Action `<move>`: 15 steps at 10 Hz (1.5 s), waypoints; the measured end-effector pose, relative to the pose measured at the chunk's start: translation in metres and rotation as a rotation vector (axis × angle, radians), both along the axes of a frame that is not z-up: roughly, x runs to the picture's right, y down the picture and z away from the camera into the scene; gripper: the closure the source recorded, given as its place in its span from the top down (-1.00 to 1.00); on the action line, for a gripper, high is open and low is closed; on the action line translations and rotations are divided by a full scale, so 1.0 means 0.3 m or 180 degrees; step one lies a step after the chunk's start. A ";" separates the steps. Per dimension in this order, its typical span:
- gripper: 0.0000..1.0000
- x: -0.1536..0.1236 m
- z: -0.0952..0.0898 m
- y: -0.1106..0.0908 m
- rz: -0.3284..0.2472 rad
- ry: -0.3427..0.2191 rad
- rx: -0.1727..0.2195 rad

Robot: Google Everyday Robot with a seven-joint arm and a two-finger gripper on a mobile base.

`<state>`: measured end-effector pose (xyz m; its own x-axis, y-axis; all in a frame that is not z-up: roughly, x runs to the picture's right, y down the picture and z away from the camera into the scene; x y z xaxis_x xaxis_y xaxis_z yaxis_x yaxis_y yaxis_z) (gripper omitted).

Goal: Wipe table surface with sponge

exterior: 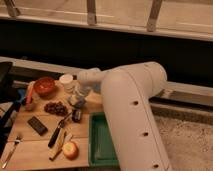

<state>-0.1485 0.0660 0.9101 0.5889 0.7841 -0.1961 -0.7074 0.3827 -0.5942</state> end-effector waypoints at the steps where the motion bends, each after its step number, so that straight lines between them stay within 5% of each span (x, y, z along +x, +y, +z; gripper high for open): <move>1: -1.00 0.060 -0.009 -0.001 0.0028 0.0115 0.0008; 5: -1.00 0.172 0.051 -0.073 0.0112 0.0229 0.0087; 9: -1.00 -0.007 0.103 -0.107 0.0145 0.0018 0.0103; 12: -1.00 -0.098 0.065 -0.085 0.0143 -0.0012 0.0055; 15: -1.00 -0.019 0.004 -0.061 0.0134 0.0150 0.0055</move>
<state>-0.1542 0.0478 0.9112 0.5457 0.8115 -0.2091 -0.7502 0.3618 -0.5535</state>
